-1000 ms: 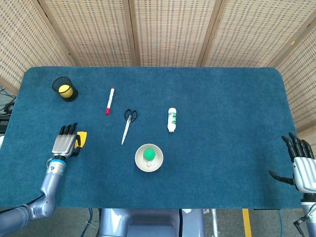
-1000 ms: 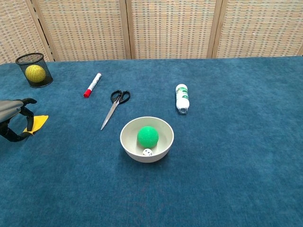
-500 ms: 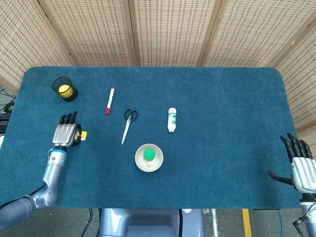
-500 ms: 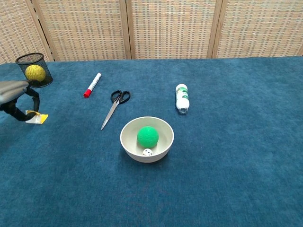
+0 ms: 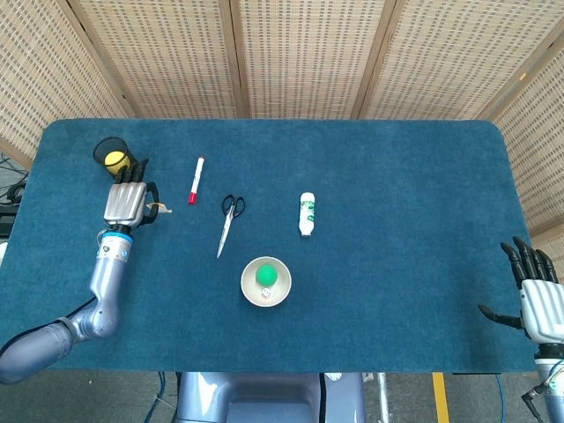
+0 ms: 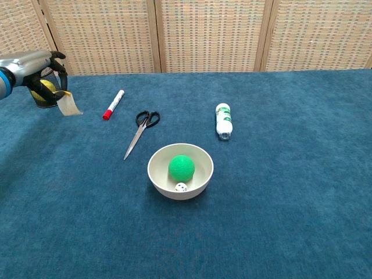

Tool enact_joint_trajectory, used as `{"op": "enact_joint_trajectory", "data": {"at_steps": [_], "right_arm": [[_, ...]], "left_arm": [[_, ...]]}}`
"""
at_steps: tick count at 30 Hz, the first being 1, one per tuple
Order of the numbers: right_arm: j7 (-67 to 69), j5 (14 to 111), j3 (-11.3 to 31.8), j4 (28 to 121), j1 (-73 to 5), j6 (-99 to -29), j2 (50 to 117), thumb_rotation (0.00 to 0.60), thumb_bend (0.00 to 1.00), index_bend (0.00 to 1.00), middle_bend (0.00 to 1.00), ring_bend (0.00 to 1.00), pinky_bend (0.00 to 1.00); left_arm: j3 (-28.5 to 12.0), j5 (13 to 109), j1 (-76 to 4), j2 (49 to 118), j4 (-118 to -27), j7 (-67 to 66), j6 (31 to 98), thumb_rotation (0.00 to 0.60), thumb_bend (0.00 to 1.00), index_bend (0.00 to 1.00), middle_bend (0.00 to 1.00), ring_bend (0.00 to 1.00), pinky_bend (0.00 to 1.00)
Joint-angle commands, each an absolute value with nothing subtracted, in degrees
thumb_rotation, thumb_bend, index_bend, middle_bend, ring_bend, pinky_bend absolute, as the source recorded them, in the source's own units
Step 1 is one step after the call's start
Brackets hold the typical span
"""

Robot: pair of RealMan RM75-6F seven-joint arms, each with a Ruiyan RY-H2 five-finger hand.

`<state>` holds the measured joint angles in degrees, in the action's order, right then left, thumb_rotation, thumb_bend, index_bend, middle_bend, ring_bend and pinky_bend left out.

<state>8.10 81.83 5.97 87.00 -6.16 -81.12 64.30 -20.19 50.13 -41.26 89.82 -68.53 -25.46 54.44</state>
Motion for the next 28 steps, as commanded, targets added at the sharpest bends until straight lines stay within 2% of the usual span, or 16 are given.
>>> {"op": "enact_joint_trajectory", "data": {"at_steps": [1, 2, 5, 10, 16, 22, 28], "right_arm": [[8.3, 82.0, 6.0, 87.0, -6.1, -81.3, 64.2, 0.6, 0.0, 0.0, 0.0, 0.0, 0.0], [8.4, 82.1, 6.0, 87.1, -6.0, -81.5, 64.2, 0.6, 0.0, 0.0, 0.0, 0.0, 0.0], [8.4, 82.4, 5.9, 87.3, -5.9, -81.9, 64.1, 0.6, 0.0, 0.0, 0.0, 0.0, 0.0], [8.3, 82.7, 6.0, 87.6, -5.6, -82.7, 63.9, 0.6, 0.0, 0.0, 0.0, 0.0, 0.0], [8.0, 83.2, 5.9, 88.1, -5.2, -83.9, 63.7, 0.6, 0.0, 0.0, 0.0, 0.0, 0.0], [7.7, 83.8, 5.9, 88.6, -4.7, -85.0, 63.6, 0.6, 0.0, 0.0, 0.0, 0.0, 0.0], [7.6, 84.2, 5.9, 88.9, -4.3, -86.1, 63.4, 0.6, 0.0, 0.0, 0.0, 0.0, 0.0]], "left_arm": [[-19.9, 52.6, -38.1, 84.0, -76.3, -23.6, 58.9, 0.6, 0.29, 0.13, 0.0, 0.0, 0.0], [-19.5, 54.0, -36.8, 82.0, -78.5, -22.5, 60.3, 0.6, 0.19, 0.02, 0.0, 0.0, 0.0], [-18.4, 57.4, -33.7, 77.7, -82.6, -19.5, 63.3, 0.6, 0.01, 0.0, 0.0, 0.0, 0.0], [-15.3, 63.0, -27.0, 70.1, -88.7, -14.3, 69.1, 0.6, 0.0, 0.0, 0.0, 0.0, 0.0], [-9.0, 70.1, -17.2, 63.2, -94.9, -7.1, 77.3, 0.6, 0.0, 0.0, 0.0, 0.0, 0.0], [-5.1, 74.0, -11.6, 60.4, -96.2, -1.0, 80.8, 0.6, 0.0, 0.0, 0.0, 0.0, 0.0], [-3.2, 75.2, -10.1, 59.8, -95.9, -0.3, 80.2, 0.6, 0.0, 0.0, 0.0, 0.0, 0.0]]}}
